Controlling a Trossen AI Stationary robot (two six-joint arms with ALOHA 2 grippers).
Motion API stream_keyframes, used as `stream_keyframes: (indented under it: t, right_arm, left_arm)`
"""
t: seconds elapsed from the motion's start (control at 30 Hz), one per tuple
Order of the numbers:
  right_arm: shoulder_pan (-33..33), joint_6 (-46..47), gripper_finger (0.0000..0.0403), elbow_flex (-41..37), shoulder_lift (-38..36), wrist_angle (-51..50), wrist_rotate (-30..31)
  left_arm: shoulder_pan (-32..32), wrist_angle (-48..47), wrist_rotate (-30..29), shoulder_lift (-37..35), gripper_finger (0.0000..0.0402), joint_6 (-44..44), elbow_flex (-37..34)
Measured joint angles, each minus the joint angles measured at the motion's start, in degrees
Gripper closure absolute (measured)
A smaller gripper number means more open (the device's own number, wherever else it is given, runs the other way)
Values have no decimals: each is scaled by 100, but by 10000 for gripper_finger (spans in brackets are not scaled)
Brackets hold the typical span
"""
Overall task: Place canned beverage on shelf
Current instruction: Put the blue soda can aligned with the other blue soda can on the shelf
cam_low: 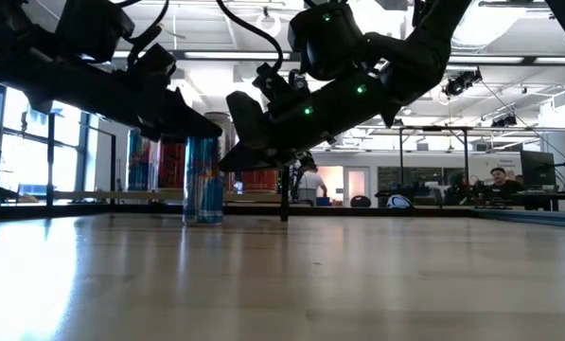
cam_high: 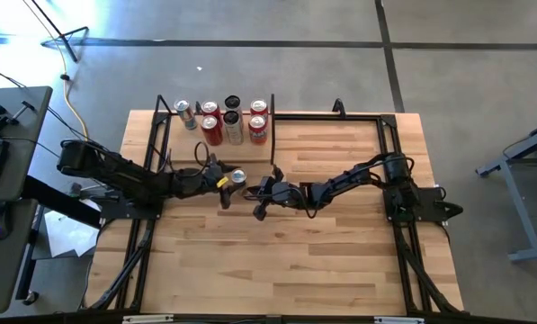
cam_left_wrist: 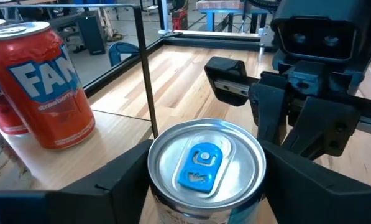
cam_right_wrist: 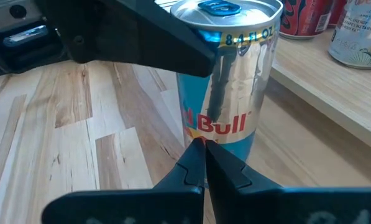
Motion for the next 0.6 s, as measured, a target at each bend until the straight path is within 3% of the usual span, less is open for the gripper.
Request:
stream_keyframes:
  t: [0.1,0.33,0.6]
  right_arm:
    - [0,0,403,0,-2,0,0]
    - [0,-46,403,0,-2,0,0]
    - [0,-86,403,0,0,0,0]
  left_arm:
    - [18,-104,58,-127,176,133,0]
    - [320,-1329,847,-971,179,495,169]
    - [742,-4735,1519,-2788,179,947,1282]
